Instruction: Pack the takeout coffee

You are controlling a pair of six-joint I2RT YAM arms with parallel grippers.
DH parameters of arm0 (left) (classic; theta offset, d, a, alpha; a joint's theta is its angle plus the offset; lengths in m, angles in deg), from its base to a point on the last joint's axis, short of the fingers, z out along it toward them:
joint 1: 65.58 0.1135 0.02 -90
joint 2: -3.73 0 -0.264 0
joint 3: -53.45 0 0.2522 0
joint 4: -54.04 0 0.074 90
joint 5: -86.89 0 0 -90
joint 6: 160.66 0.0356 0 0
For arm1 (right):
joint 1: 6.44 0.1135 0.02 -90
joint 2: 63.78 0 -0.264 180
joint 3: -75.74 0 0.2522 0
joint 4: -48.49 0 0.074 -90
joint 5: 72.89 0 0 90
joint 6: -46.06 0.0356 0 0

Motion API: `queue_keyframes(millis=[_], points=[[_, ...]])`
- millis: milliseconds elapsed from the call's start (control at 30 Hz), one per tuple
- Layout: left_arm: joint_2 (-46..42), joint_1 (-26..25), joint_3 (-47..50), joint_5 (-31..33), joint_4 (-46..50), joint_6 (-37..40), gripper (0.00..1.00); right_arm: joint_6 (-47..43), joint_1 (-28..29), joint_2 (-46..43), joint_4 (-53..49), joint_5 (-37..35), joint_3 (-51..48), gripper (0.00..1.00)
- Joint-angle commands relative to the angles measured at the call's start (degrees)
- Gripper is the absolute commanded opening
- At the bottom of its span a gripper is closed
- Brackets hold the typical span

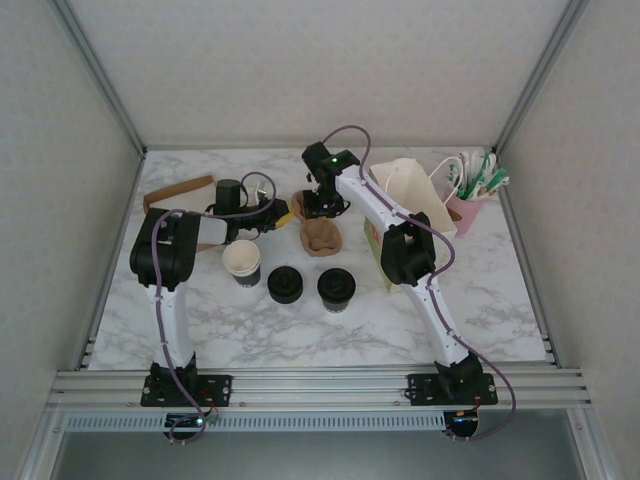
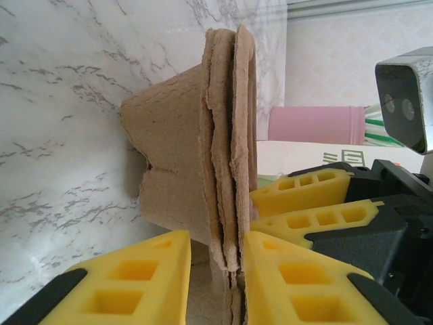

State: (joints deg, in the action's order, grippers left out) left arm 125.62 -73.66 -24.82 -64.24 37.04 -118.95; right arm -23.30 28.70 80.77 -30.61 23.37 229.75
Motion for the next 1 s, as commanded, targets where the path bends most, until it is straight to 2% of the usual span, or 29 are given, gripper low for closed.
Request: queue_keyframes(millis=[0,567,967], points=[[1.2,-0.1,-1.5,-1.3,-1.3,-0.1,0.25,0.7,-0.2,-3.3,0.1,0.9,-0.6,0.27],[2.0,-0.2,-1.1,-1.1,-1.9,-0.5,0.24,1.1,-0.2,-3.9,0.6,2.3,-0.6,0.27],[2.4,-0.3,-1.2,-1.0,-2.4,-0.8,0.28,1.2,-0.2,-4.1,0.9,3.9,-1.1,0.26]])
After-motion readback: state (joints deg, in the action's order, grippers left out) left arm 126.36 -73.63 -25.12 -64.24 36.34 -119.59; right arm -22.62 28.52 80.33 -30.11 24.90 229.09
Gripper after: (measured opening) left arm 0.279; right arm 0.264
